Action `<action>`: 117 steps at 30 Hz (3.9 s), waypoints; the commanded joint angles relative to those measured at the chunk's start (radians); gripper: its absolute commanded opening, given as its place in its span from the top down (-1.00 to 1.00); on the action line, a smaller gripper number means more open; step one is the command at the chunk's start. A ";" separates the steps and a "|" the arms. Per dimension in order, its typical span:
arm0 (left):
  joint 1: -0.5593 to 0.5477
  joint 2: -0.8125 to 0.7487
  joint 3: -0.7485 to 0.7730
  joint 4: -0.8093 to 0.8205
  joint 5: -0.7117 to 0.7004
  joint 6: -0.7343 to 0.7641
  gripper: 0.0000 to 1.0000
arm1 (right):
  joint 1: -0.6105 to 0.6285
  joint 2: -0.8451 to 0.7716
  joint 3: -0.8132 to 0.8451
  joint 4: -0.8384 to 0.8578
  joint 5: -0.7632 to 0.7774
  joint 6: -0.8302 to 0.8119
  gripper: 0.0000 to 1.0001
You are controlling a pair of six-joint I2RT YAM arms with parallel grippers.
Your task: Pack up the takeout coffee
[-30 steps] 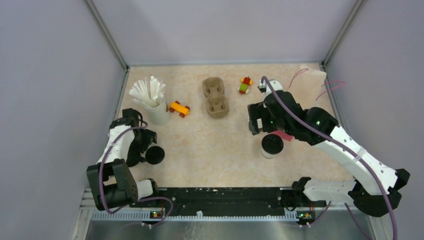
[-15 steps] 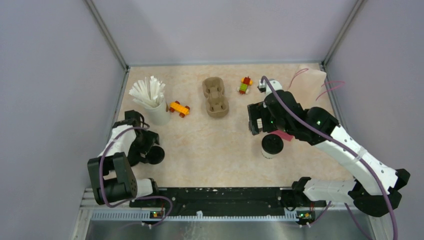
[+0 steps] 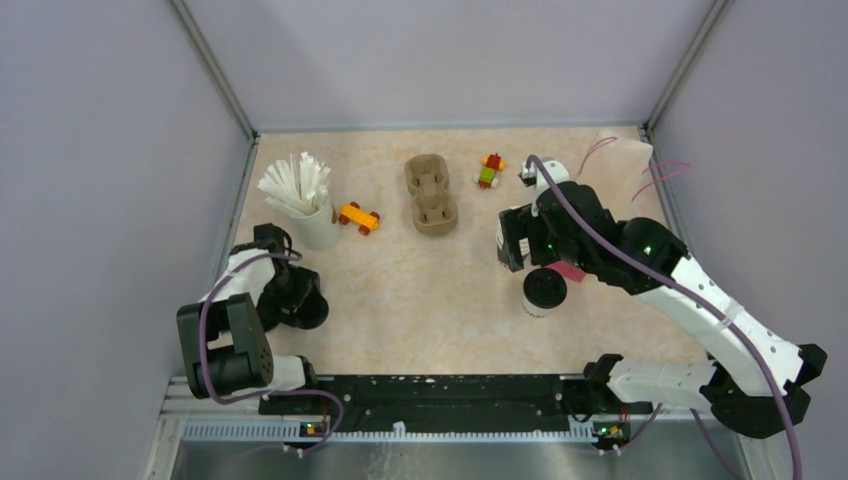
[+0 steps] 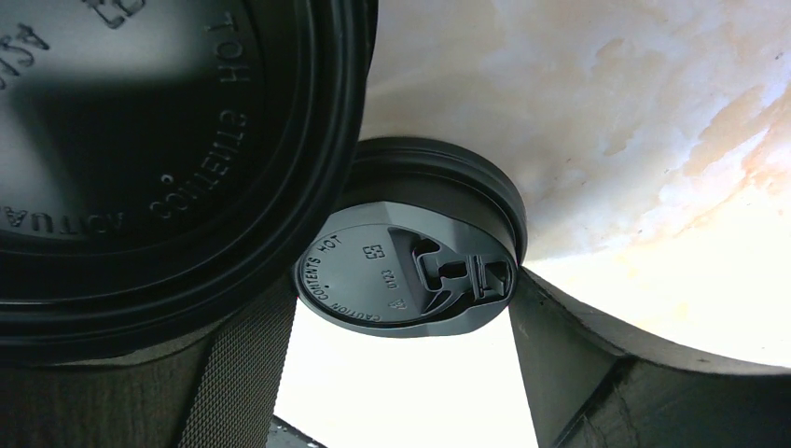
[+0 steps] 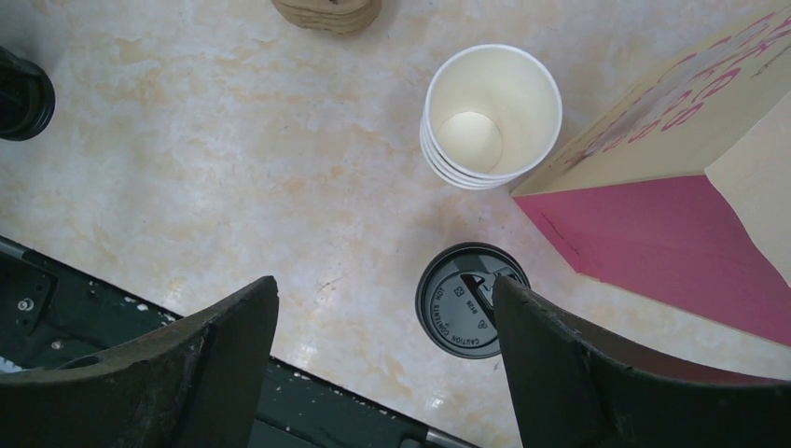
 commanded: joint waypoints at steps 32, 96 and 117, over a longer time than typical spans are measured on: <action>-0.324 -0.196 0.170 -0.073 0.244 0.281 -0.46 | 0.011 0.212 0.042 0.086 -0.031 -0.049 -0.60; -0.376 -0.373 0.140 0.015 0.589 0.442 -0.51 | -0.201 0.483 0.101 0.146 -0.015 -0.267 0.98; -0.416 -0.328 0.202 0.024 0.599 0.453 -0.51 | -0.186 0.450 0.147 0.066 -0.048 -0.176 1.00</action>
